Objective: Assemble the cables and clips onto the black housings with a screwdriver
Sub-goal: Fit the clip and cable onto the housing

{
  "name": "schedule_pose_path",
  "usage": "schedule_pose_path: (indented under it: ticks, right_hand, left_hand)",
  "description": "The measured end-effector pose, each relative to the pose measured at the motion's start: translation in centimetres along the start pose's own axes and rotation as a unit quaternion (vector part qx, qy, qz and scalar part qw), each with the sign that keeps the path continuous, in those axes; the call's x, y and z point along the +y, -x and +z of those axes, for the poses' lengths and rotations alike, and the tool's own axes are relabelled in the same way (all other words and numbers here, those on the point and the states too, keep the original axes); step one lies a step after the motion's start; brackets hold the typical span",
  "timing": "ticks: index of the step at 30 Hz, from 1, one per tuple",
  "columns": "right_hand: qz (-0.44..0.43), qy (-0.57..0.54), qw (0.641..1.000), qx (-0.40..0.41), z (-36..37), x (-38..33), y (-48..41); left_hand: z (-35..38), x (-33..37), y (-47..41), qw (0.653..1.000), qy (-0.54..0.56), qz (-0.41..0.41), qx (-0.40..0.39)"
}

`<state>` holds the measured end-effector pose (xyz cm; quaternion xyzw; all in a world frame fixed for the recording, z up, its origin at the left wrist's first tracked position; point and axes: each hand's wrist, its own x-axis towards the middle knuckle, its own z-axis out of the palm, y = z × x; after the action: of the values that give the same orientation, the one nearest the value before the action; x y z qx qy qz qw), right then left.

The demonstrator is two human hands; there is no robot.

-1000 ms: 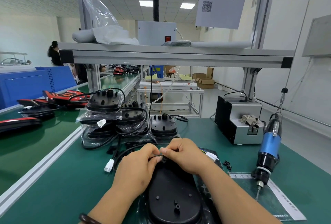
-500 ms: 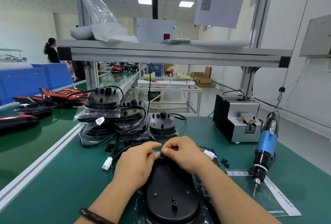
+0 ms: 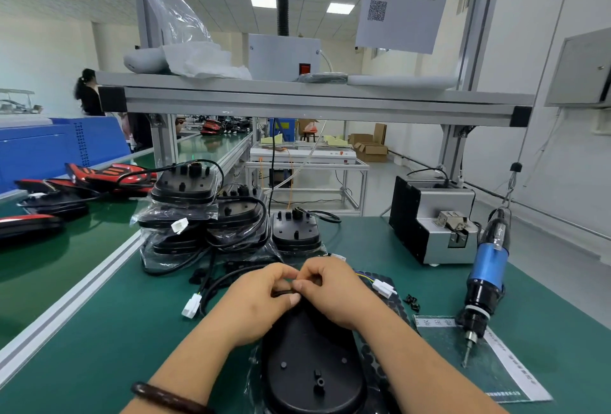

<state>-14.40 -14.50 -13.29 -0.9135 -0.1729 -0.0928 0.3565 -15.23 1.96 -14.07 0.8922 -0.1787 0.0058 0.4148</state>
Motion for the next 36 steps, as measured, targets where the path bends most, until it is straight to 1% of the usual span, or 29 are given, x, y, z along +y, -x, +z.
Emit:
schedule_pose_path:
  ticks: [2,5,6,8,9,10,11,12,14,15,16,18,19,21,25,27,30,31,33,36]
  right_hand:
    - [0.000,-0.002,1.000,0.001,-0.2,-0.2,0.2]
    - [0.021,-0.024,0.999,-0.028,-1.1,-0.4,0.7]
    - [0.045,-0.052,0.998,-0.011,-2.1,-0.3,0.7]
    - [0.110,-0.116,0.984,0.081,-5.1,0.6,0.8]
    - [0.140,-0.120,0.975,0.121,-6.8,1.5,0.9]
    - [0.179,-0.081,0.970,0.141,-8.5,2.7,0.9]
    - [0.239,-0.016,0.960,0.147,-9.8,3.9,1.0]
    - [0.283,0.073,0.947,0.136,-10.7,4.8,1.2]
    - [0.339,0.139,0.922,0.122,-11.0,6.4,1.8]
    - [0.337,0.165,0.921,0.103,-10.4,7.1,1.9]
    - [0.334,0.225,0.913,0.068,-9.6,7.3,1.9]
    - [0.323,0.277,0.904,0.042,-8.2,7.7,2.1]
    - [0.328,0.264,0.905,0.054,-7.6,7.8,2.0]
    - [0.321,0.281,0.904,0.037,-7.3,8.2,2.2]
    - [0.321,0.310,0.894,0.041,-7.0,8.6,2.5]
    - [0.318,0.317,0.892,0.050,-6.9,9.0,2.6]
    - [0.308,0.324,0.893,0.050,-7.0,9.0,2.8]
    - [0.302,0.318,0.897,0.059,-7.2,8.7,2.7]
    - [0.285,0.284,0.909,0.108,-7.8,8.1,2.6]
    - [0.222,0.172,0.941,0.190,-8.7,6.6,2.5]
  left_hand:
    - [0.1,0.0,0.2,1.000,0.014,0.007,0.007]
    - [0.2,-0.1,0.4,0.999,0.041,0.008,0.012]
    - [0.2,-0.1,0.5,0.999,0.041,0.006,0.014]
    - [0.1,-0.2,0.6,0.999,0.034,0.001,0.022]
    - [0.2,-0.3,0.6,0.999,0.026,0.001,0.026]
    - [0.2,-0.4,0.7,0.999,0.016,0.003,0.030]
    - [0.2,-0.4,0.8,0.999,0.006,0.003,0.033]
    - [0.3,-0.4,0.9,0.999,0.000,0.003,0.037]
    - [0.3,-0.4,1.0,0.999,-0.007,0.001,0.042]
    - [0.3,-0.4,1.0,0.999,-0.008,0.001,0.041]
    - [0.3,-0.4,1.0,0.999,-0.008,0.001,0.039]
    - [0.2,-0.3,1.1,0.999,-0.008,0.001,0.038]
    - [0.1,-0.3,1.2,0.999,-0.013,0.003,0.039]
    - [0.0,-0.3,1.3,0.999,-0.028,0.009,0.041]
    - [0.0,-0.3,1.4,0.999,-0.029,0.016,0.041]
    - [0.0,-0.4,1.5,0.999,-0.011,0.022,0.032]
    - [-0.2,-0.7,1.6,0.998,0.052,0.037,0.001]
    - [-0.3,-0.7,1.6,0.997,0.069,0.040,-0.002]
    - [-0.3,-0.8,1.5,0.995,0.092,0.041,0.006]
    - [-0.2,-0.5,1.1,0.996,0.083,0.039,0.020]
